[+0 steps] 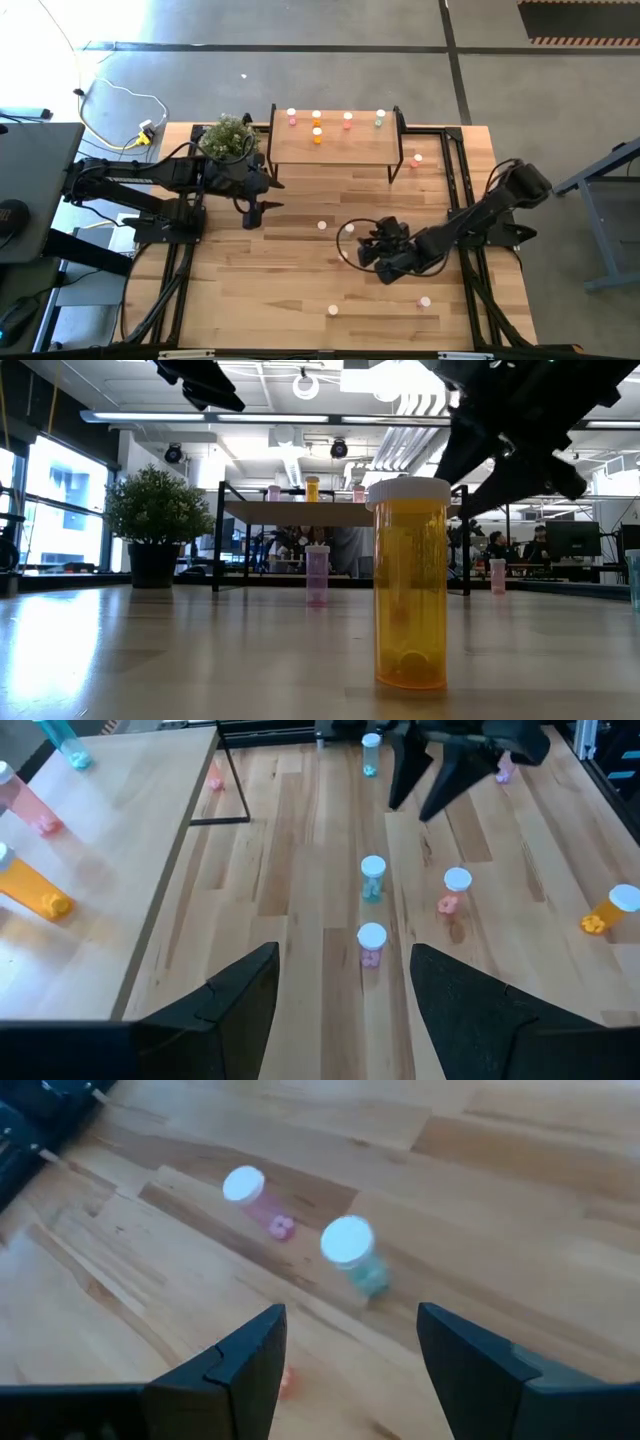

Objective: Pick and place medicine bottles onto shelf by color
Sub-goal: Put the left blue pill bottle aligned with the other blue pill bottle on the shelf

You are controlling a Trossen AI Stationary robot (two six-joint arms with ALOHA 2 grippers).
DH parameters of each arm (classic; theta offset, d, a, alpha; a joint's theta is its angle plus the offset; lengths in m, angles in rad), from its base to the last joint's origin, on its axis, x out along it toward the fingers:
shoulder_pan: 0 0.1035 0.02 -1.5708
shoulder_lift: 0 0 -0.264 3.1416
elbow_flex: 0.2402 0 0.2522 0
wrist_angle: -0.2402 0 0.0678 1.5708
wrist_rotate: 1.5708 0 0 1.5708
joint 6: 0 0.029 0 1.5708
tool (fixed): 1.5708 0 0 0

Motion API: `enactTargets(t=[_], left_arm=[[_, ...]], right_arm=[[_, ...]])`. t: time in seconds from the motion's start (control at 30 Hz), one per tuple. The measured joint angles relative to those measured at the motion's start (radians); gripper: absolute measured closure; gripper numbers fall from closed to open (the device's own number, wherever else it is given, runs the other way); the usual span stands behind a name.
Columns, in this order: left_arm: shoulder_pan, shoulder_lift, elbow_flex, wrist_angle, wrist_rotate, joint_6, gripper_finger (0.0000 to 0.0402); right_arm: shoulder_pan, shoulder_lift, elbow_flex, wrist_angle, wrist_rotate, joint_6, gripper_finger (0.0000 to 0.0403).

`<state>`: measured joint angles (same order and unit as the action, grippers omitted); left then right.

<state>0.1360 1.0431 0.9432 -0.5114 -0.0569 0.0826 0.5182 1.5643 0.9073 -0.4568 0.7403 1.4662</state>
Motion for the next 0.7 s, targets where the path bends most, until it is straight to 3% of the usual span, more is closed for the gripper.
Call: enactTargets(t=[0.53, 0.7], left_arm=[[0.000, 0.000, 0.000, 0.000, 0.000, 0.007, 0.0183], [0.000, 0.000, 0.000, 0.000, 0.001, 0.007, 0.0183]], right_arm=[[-0.002, 0.204, 0.000, 0.191, 0.055, -0.008, 0.0185], [-0.002, 0.255, 0.000, 0.212, 0.116, -0.051, 0.0185]])
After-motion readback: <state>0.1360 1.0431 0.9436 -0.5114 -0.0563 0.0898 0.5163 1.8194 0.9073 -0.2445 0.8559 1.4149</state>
